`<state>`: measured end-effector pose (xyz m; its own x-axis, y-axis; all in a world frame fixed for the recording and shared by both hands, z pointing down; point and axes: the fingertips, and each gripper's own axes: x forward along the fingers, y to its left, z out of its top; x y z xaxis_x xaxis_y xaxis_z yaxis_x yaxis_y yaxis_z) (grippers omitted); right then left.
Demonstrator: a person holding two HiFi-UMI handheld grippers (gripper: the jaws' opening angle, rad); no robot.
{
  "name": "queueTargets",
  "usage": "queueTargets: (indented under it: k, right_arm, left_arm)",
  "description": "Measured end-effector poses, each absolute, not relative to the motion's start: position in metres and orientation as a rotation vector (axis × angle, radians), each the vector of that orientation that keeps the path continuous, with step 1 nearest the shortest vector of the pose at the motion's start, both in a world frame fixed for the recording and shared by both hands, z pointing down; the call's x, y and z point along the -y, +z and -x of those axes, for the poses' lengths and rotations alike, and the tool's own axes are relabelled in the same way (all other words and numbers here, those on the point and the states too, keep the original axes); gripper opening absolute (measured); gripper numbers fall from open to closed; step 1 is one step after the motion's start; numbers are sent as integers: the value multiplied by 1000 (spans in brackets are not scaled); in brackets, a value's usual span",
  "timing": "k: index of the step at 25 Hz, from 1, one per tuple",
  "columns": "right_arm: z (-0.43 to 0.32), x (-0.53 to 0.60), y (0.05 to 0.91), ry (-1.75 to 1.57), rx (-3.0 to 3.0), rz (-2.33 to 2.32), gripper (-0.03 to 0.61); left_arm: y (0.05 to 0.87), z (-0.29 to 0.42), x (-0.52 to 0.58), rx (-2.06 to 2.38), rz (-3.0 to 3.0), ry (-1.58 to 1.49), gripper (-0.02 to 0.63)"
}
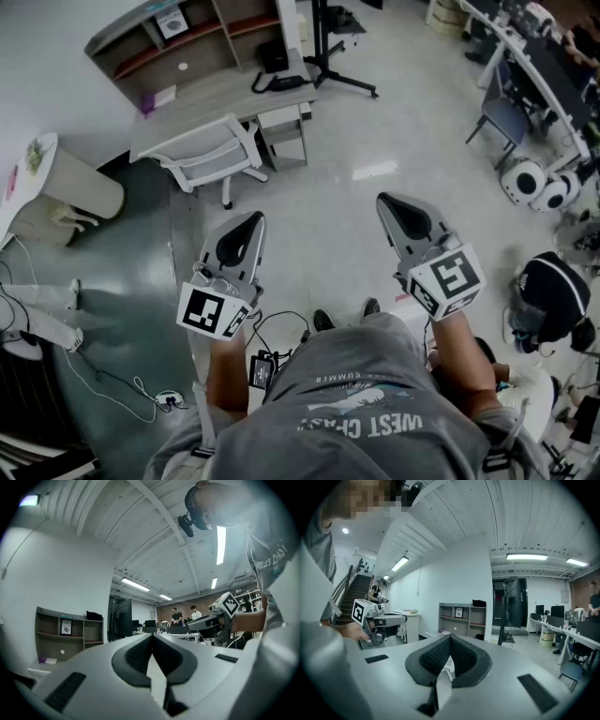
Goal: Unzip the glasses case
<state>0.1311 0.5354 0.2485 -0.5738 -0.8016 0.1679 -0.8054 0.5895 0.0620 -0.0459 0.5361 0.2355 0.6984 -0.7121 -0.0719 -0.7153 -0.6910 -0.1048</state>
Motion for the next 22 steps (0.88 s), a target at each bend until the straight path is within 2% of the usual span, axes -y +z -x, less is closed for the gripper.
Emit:
queueTargets:
  k: [15,22]
  right_arm:
    - [-95,-521,254,41,2639,-1362,9]
    - [-96,-477,264,76,2668,-1349,11]
  left_arm:
    - [241,82,-519,-1152,2795,46,-2]
    - [250,81,-486,-1176,2798,-6,-2]
